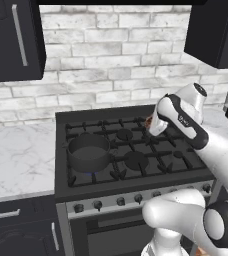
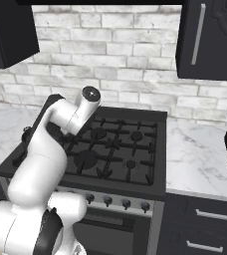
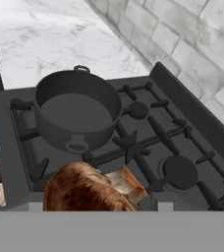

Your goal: Turn on the burner for the pot on the stove. Wait thirty seconds for the pot to heat up. Then add the mushroom to the pot.

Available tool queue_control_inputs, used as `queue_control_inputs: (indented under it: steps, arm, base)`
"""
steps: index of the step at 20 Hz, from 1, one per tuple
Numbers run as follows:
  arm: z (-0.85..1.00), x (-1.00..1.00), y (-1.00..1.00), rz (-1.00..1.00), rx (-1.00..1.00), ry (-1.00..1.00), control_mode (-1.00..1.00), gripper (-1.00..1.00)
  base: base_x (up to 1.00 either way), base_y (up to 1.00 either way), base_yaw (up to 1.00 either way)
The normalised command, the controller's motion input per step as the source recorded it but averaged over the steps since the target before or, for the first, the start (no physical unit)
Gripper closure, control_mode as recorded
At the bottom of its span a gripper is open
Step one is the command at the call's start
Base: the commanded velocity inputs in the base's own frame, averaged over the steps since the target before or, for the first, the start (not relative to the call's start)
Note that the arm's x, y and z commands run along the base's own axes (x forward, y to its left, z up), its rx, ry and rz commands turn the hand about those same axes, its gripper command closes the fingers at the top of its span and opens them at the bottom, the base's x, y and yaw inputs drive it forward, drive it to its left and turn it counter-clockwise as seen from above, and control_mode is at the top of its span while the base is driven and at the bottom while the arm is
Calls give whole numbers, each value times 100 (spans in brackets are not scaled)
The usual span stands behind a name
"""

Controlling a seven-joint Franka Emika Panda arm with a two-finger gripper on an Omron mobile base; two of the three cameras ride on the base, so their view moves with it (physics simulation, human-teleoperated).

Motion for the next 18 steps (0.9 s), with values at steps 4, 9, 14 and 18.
queue_control_inputs:
  steps: [4, 9, 14, 18]
  arm:
    - [0, 0, 64, 0, 0, 0, -100, 100]
    - [0, 0, 63, 0, 0, 4, -100, 100]
    - [0, 0, 55, 0, 0, 12, -100, 100]
    - [0, 0, 47, 0, -3, 10, -100, 100]
  base:
    - [0, 0, 0]
    - [0, 0, 0]
    - [0, 0, 0]
    - [0, 0, 0]
